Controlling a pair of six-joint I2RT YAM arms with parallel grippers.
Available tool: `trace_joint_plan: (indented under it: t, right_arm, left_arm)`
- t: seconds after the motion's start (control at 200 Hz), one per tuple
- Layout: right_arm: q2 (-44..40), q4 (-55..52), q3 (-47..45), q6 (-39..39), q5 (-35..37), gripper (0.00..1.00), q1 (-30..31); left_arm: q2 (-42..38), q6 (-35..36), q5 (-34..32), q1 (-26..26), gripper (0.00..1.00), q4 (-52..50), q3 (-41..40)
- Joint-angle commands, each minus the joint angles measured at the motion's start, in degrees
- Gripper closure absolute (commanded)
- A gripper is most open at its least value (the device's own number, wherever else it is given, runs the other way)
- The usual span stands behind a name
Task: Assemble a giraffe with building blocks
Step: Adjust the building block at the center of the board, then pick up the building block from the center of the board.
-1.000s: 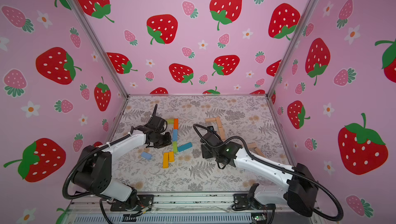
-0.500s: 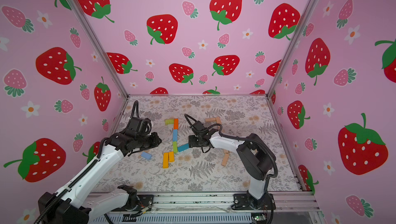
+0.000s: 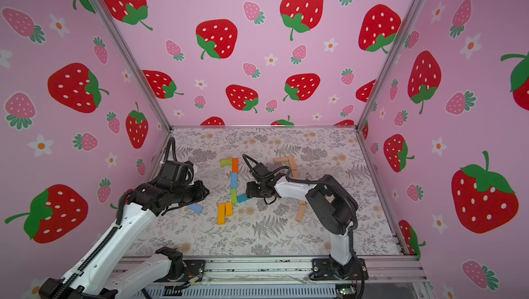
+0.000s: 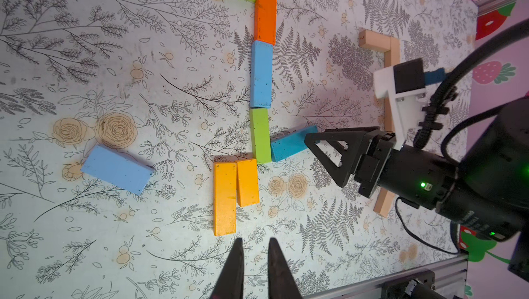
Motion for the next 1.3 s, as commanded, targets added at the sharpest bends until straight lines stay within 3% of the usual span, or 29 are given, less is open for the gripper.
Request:
trace_joint_plan:
  t: [0.0,0.751,1.051,1.296]
  right_arm:
    - [1.3,1.9,-0.3,1.1,-0.2,0.31,0.4]
    - [-1.8,0.6,-2.2,1.3,1.2,0.35,2.5]
    - [-7.9,-11.1,2.4,-3.3,11.4,0.3,5.1]
    - [-1.8,-24.5,14.8,-0.5,16.9,0.31,14.5]
  left_arm:
    - [-0.8,0.7,-1.2,0.4,0.81,-1.6,0.9]
    - [-1.0,2.1,-1.0,2.2,0.81,-1.6,0.9]
    - [-2.0,1.8,-0.7,2.4,0.81,-2.3,2.4]
    - [-7.6,-0.4,-3.5,2.4,0.81,-5.5,7.0]
